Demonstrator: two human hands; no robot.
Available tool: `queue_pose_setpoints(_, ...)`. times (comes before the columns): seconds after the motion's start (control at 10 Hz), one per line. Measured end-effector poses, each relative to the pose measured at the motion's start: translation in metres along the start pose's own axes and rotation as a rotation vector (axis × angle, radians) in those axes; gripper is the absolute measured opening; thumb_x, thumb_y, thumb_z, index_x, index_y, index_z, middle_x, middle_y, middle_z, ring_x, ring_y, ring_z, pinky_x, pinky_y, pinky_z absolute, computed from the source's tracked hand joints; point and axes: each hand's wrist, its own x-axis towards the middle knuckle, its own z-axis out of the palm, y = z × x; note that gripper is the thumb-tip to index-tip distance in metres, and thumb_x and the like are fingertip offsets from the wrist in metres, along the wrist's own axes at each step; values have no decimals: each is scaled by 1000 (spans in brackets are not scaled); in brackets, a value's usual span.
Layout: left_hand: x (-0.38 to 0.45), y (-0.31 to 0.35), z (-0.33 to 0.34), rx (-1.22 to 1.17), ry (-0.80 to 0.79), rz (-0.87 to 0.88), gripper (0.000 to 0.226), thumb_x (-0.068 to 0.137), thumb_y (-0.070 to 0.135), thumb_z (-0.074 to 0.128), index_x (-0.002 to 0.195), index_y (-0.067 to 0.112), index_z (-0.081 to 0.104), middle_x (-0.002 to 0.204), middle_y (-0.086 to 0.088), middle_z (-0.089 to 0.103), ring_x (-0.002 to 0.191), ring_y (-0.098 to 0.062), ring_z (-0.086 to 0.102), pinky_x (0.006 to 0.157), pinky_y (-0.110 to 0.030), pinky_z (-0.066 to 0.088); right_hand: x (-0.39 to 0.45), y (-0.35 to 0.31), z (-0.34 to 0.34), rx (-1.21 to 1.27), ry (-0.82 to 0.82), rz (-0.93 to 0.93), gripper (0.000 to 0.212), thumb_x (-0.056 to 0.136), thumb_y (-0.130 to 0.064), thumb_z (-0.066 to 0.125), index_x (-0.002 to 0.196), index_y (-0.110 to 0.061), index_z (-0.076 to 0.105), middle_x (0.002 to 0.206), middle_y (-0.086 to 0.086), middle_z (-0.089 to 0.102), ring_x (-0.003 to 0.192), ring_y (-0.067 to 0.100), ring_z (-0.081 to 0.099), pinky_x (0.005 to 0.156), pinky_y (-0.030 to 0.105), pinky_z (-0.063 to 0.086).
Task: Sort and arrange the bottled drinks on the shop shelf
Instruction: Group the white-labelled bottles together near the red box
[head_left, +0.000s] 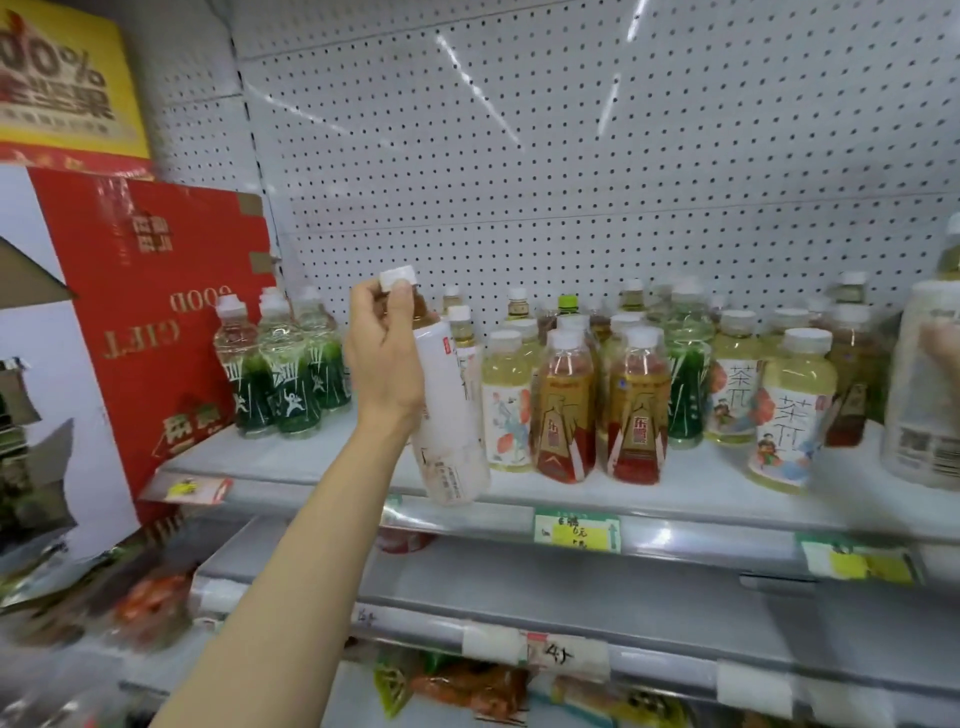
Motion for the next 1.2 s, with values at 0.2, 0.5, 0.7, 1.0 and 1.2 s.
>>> queue_pose_setpoints(0.2, 43, -50, -54, 115, -37, -26, 14, 101, 34, 47, 103, 21, 53, 88, 7, 64, 83, -12, 66, 76, -35, 51, -220, -87, 136, -31, -180, -57, 18, 87, -56, 63, 98, -44, 55, 106, -1, 68, 94, 23, 70, 81, 55, 57)
queue_pose_setpoints(0.5, 105, -107, -98, 232, -193, -19, 15, 103, 27, 44, 113, 17, 42, 98, -2, 61, 78, 5, 57, 75, -33, 43, -345, -97, 292, 16, -373, -35, 45, 90, -27, 67, 127, -15, 43, 106, -7, 63, 93, 1, 64, 78, 33, 54)
queue_pose_setpoints(0.7, 129, -138, -104, 294, -297, -89, 21, 103, 31, 44, 118, 17, 39, 108, -1, 55, 100, -21, 57, 85, -38, 46, -382, -90, 376, -15, -471, -18, 59, 81, -36, 76, 130, -27, 45, 114, -11, 63, 104, 6, 63, 92, 41, 54)
queue_pose_setpoints(1.0, 141, -167, -109, 279, -396, -183, 29, 100, 32, 52, 121, 19, 36, 112, 2, 51, 102, -18, 56, 80, -31, 42, -388, -73, 458, -156, -514, -60, 80, 66, -57, 76, 130, -28, 38, 127, -2, 52, 120, 15, 53, 103, 45, 47)
queue_pose_setpoints(1.2, 165, -161, -110, 427, -555, -174, 31, 98, 32, 58, 123, 19, 44, 108, 4, 57, 85, -1, 56, 67, -25, 43, -389, -57, 483, -214, -577, -107, 81, 70, -47, 82, 134, -21, 40, 125, -4, 52, 116, 11, 51, 99, 34, 49)
